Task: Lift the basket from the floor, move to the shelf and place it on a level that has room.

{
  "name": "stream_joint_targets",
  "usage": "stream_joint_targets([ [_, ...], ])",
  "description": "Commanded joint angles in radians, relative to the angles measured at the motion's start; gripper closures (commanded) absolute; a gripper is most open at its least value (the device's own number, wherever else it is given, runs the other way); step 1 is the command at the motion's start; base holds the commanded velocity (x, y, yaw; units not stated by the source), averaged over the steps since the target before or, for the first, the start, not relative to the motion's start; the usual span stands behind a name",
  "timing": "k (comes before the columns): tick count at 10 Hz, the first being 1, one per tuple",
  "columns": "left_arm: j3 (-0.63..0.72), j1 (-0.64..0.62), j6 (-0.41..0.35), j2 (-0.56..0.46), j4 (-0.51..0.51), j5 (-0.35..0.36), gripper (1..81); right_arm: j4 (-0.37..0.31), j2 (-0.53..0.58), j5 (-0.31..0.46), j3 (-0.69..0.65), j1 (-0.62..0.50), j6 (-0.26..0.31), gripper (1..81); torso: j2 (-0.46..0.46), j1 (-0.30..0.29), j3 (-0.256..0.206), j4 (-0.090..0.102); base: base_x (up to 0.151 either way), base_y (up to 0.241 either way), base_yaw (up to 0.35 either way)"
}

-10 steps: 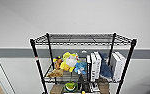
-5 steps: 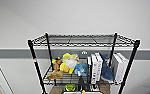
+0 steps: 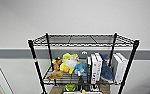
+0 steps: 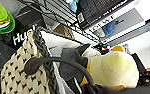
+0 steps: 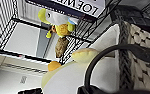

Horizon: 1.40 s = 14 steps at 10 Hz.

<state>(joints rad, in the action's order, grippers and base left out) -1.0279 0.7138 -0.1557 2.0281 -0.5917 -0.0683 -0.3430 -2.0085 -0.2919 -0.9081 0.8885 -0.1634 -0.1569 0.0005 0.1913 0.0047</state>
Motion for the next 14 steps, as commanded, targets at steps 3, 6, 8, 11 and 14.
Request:
stream_joint_targets([
  [3, 0.173, -0.233, 0.001, -0.066, -0.017, -0.047, 81.1, 0.045, 0.074, 0.016, 0.17, -0.205, -0.016, 81.1, 0.0, 0.0, 0.0, 0.0, 0.0, 0.0, 0.0],
  [6, 0.224, -0.302, 0.013, -0.067, -0.028, -0.022, 81.1, 0.039, 0.078, 0.014, 0.219, -0.289, -0.037, 81.1, 0.0, 0.0, 0.0, 0.0, 0.0, 0.0, 0.0],
  [8, 0.253, -0.363, 0.045, -0.07, -0.03, -0.021, 81.1, 0.033, 0.086, 0.016, 0.238, -0.344, -0.073, 81.1, 0.0, 0.0, 0.0, 0.0, 0.0, 0.0, 0.0],
  [11, 0.29, -0.434, 0.1, -0.086, -0.03, -0.021, 81.1, 0.033, 0.112, 0.019, 0.281, -0.403, -0.106, 81.1, 0.0, 0.0, 0.0, 0.0, 0.0, 0.0, 0.0],
  [14, 0.316, -0.5, 0.145, -0.094, -0.03, -0.022, 81.1, 0.03, 0.118, 0.028, 0.31, -0.49, -0.157, 81.1, 0.0, 0.0, 0.0, 0.0, 0.0, 0.0, 0.0],
])
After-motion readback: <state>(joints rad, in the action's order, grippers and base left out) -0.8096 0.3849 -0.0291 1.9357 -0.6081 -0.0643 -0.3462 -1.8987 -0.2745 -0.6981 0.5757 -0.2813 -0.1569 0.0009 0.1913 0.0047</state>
